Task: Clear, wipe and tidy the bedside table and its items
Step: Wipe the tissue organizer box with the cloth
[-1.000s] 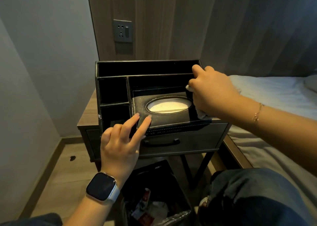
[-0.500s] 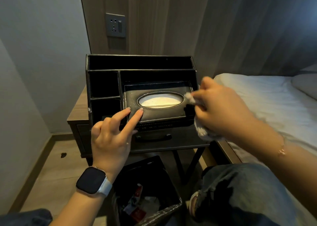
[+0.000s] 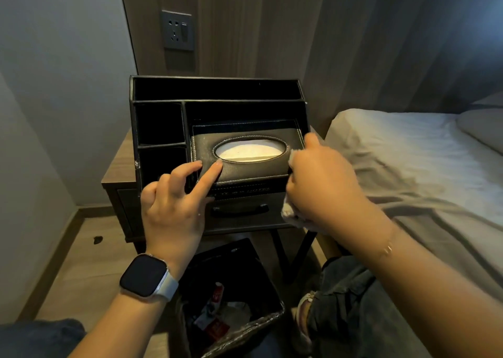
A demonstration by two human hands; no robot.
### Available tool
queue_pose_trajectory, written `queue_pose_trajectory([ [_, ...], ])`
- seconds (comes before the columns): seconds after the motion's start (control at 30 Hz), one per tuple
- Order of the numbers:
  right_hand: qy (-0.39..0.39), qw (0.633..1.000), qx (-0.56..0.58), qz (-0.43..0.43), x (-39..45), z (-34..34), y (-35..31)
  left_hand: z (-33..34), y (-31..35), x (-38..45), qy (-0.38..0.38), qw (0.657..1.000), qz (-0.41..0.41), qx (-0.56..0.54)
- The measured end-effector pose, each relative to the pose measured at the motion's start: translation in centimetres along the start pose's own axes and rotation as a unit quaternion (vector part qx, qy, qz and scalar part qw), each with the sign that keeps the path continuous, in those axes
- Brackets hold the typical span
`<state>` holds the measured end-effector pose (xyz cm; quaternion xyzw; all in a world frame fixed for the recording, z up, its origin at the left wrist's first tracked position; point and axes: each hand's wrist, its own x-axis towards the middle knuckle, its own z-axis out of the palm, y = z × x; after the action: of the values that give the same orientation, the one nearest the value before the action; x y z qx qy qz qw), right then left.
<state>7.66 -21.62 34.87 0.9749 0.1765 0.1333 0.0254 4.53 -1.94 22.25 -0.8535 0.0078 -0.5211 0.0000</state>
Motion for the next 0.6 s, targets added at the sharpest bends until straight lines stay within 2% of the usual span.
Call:
queue_pose_trajectory([
  [0.13,-0.003,0.995,0.095,0.010,-1.5,-0.9,3.3,0.0,0.2,0.1,-0.006,1.000,-0.005,0.000],
  [0.23,0.071,0.988,0.135,-0.002,0.5,-2.9,4.5,-0.2,-0.1,0.5,-0.015,1.000,-0.005,-0.005],
  [0.3,0.113,0.987,0.117,-0.015,2.9,-3.7,3.8,-0.3,0.1,0.4,-0.017,1.000,-0.008,-0.005],
  [0.33,0.109,0.990,0.090,-0.014,4.1,-3.7,3.2,-0.3,0.2,0.2,-0.017,1.000,-0.008,-0.004],
  [0.5,0.041,0.997,-0.041,-0.045,7.2,-2.2,-1.0,-0.4,-0.1,0.8,-0.027,1.000,0.006,0.008],
  [0.6,0.053,0.998,0.001,-0.029,5.4,-1.5,-0.8,-0.4,0.1,0.6,-0.027,1.000,0.000,0.006],
])
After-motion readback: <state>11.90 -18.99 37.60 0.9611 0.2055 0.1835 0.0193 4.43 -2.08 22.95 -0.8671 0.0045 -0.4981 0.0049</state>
